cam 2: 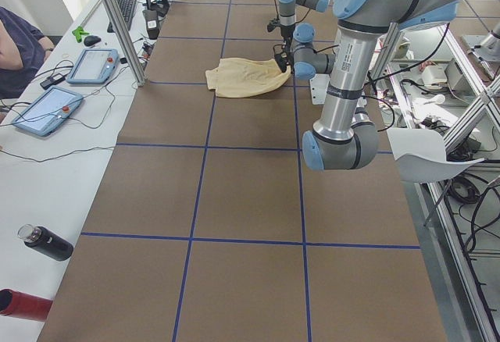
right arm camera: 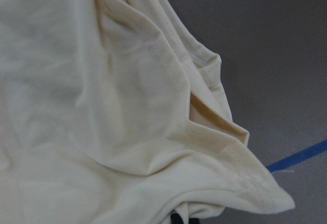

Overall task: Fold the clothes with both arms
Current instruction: 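Lift the hem with both grippers and fold it toward the collar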

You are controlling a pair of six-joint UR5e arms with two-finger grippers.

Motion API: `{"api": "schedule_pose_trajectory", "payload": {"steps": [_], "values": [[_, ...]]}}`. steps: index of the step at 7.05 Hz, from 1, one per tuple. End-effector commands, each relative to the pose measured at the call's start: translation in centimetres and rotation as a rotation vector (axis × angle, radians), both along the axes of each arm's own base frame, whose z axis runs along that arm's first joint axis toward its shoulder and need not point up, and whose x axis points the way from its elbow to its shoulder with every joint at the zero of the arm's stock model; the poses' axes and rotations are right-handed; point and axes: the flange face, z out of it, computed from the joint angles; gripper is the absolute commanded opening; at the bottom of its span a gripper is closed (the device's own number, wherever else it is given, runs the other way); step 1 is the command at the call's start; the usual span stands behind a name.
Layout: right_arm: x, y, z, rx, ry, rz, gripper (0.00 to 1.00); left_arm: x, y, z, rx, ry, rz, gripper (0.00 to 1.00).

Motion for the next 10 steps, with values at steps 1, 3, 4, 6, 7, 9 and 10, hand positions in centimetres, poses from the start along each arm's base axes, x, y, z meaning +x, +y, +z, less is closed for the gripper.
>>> {"api": "schedule_pose_trajectory", "payload": {"steps": [1,3,4,6,7,9,10], "values": [[5.5,-8.3,-1.0,0.048,-0.042,0.058,0.0,-4.2,-7.4,-1.9,0.068,0.023,-0.056,0.0],[3.7,-15.8,-4.1,0.087,-0.043,0.108,0.0,-5.3,-16.7,-3.8,0.119,0.003,-0.17,0.0],[2.4,-19.0,-4.9,0.09,-0.024,0.122,0.0,-4.6,-20.7,-3.4,0.142,-0.032,-0.201,0.0],[-1.5,-25.8,-4.8,0.063,0.052,0.146,0.0,-3.2,-25.9,1.1,0.149,-0.044,-0.235,0.0],[-3.9,-28.9,-2.6,0.088,0.04,0.162,0.0,-2.0,-26.9,3.4,0.157,-0.058,-0.23,0.0],[-5.6,-31.0,0.8,0.097,0.072,0.183,0.0,-0.6,-28.0,4.5,0.147,-0.089,-0.224,0.0],[-5.7,-31.2,1.1,0.097,0.078,0.186,0.0,-0.1,-28.4,3.9,0.156,-0.082,-0.225,0.0]]}}
